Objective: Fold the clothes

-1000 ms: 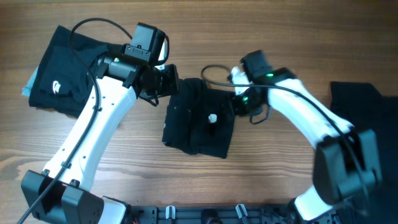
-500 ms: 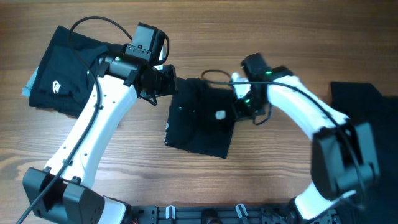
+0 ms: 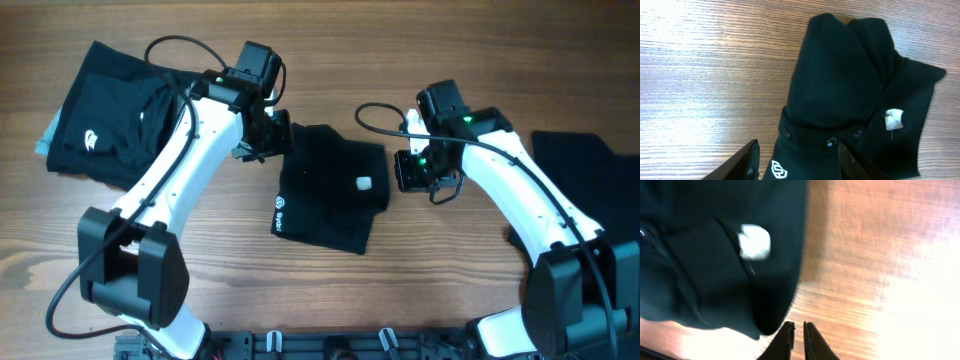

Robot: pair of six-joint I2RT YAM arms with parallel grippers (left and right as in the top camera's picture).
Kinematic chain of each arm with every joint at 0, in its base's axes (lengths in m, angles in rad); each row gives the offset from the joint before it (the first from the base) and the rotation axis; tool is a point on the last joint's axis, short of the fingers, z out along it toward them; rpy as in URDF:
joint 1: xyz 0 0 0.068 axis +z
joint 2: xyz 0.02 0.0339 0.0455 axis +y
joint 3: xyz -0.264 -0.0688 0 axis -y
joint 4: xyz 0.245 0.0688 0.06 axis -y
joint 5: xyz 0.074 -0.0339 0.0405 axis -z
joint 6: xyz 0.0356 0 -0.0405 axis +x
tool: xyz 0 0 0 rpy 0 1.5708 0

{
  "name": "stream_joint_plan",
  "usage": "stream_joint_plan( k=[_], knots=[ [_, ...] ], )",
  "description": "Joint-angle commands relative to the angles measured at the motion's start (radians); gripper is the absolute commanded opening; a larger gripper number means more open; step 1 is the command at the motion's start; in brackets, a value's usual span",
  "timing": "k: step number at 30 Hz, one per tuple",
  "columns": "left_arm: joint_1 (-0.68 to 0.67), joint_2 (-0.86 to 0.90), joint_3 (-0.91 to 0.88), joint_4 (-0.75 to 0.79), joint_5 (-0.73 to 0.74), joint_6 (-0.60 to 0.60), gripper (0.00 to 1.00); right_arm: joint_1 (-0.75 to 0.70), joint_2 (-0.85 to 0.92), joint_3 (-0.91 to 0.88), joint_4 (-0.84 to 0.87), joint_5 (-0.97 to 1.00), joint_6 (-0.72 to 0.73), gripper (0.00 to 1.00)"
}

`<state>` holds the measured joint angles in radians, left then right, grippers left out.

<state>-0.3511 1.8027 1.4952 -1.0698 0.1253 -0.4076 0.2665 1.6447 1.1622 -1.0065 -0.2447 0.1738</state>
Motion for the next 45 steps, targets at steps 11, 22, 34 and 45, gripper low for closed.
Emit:
stream_joint_plan(
  k=[11,22,34,45],
  knots=[
    [0.006,0.03,-0.005,0.031,0.015,0.011,0.39,0.01,0.014,-0.026,0.134,-0.269,-0.128,0.25],
    [0.012,0.047,-0.007,0.029,0.057,0.007,0.42,0.113,0.167,-0.157,0.164,-0.196,-0.049,0.17],
    [0.138,0.047,-0.204,0.191,0.471,0.195,0.72,0.106,0.164,-0.179,0.206,-0.144,0.012,0.23],
    [0.196,0.134,-0.344,0.352,0.594,0.326,0.87,0.106,0.164,-0.179,0.214,-0.161,0.011,0.25]
  ],
)
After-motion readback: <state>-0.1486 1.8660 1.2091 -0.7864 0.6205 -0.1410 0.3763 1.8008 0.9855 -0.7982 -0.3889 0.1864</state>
